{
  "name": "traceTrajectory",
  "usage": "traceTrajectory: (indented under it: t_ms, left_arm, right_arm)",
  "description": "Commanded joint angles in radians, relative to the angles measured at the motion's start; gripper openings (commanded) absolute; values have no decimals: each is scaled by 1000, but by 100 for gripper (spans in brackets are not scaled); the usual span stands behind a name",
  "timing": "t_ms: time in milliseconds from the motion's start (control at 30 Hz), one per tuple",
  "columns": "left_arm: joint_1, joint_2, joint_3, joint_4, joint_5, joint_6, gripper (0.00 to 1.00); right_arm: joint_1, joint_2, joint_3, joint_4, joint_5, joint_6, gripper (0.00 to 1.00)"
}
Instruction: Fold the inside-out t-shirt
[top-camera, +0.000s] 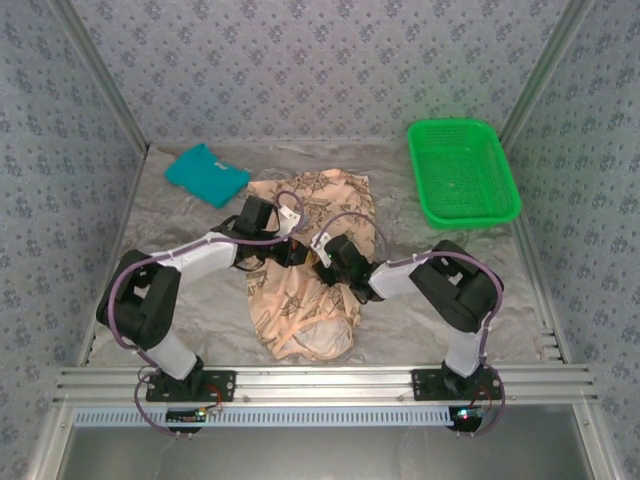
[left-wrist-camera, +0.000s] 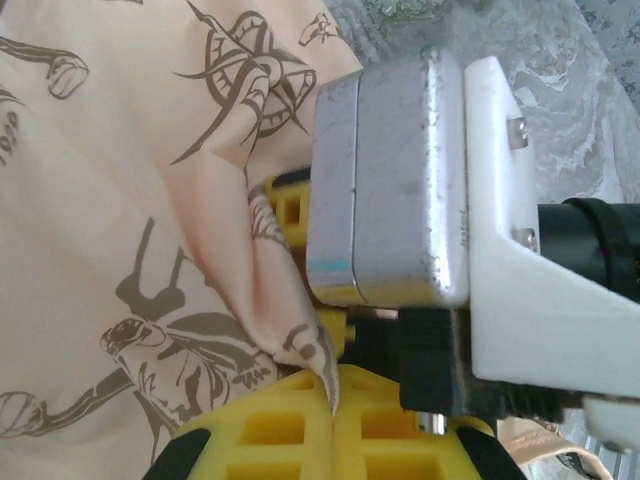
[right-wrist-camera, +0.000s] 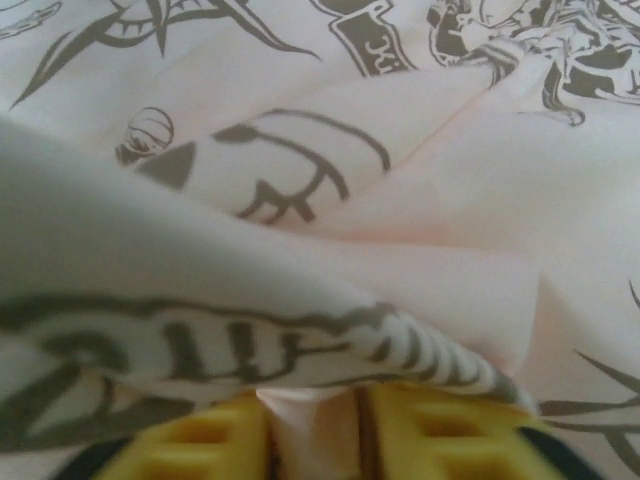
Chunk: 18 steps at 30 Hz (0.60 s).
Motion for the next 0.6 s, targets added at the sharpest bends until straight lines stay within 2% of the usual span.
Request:
traceTrajectory:
  t_ms: [0, 33, 133, 167, 300, 433, 567]
  left_arm:
    - [9, -4, 52, 13, 54, -5, 0]
    - [13, -3, 54, 5, 46, -5, 0]
    - [34, 15, 81, -59, -33, 3, 0]
    - [41, 26, 90, -79, -61, 4, 0]
    - [49, 70, 107, -131, -234, 12, 0]
    - [50, 146, 119, -119, -248, -2, 0]
    - [50, 215, 105, -68, -256, -31, 0]
  right_arm:
    - [-14, -11, -38, 1, -127, -19, 3]
    - [-21, -37, -60, 23, -184, -45, 0]
    - [-59, -158, -125, 55, -440, -136, 0]
    - [-63, -197, -139, 49, -491, -161, 0]
    - [-64, -346, -170, -60, -593, -256, 0]
    - [-50, -453, -216, -125, -632, -302, 0]
    - [-60, -534, -282, -116, -646, -300, 0]
